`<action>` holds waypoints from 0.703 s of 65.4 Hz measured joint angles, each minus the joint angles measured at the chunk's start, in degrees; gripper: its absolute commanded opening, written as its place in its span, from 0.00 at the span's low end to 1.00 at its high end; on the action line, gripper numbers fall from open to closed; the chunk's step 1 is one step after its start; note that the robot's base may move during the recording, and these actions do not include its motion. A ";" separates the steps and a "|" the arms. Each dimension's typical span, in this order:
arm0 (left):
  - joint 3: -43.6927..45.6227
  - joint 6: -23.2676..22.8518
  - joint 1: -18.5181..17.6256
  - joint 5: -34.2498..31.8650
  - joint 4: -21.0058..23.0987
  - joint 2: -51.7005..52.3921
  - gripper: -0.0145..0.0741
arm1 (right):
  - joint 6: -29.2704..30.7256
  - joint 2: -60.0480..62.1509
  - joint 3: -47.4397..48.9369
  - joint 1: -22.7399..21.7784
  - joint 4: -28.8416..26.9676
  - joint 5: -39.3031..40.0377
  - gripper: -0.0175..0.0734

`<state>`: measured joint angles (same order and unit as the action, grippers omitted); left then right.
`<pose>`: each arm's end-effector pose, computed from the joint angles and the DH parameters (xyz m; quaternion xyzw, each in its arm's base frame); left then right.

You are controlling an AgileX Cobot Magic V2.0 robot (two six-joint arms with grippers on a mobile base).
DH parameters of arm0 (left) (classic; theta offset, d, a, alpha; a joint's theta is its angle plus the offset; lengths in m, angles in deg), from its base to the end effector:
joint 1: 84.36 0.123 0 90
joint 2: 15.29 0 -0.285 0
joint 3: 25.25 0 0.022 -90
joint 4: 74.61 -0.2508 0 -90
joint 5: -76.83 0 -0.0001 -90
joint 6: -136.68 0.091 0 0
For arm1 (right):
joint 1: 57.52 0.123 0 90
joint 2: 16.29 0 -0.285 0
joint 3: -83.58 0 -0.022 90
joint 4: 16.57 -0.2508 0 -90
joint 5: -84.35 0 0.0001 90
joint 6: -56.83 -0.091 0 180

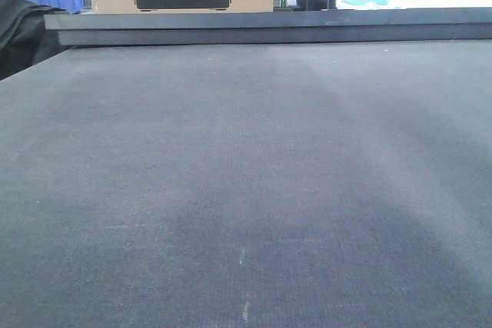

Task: Stack two boxes on right shelf middle

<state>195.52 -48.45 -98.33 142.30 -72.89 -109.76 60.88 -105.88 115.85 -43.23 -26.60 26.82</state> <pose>0.2815 -0.0726 0.5289 0.0680 0.8596 -0.0987 0.4967 0.2671 0.0819 0.5246 -0.1339 0.8287 0.1349 0.5264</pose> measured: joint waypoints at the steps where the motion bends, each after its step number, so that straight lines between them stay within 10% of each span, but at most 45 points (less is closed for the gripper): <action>1: 0.00 0.00 0.00 0.00 0.00 0.00 0.04 | 0.00 0.00 0.00 0.00 0.00 0.00 0.02; 46: 0.00 0.00 0.00 0.09 0.12 0.00 0.04 | 0.00 0.00 0.00 0.00 0.00 -0.05 0.02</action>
<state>195.52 -48.45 -98.33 142.39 -72.77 -109.76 60.88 -105.88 115.85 -43.23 -26.60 26.77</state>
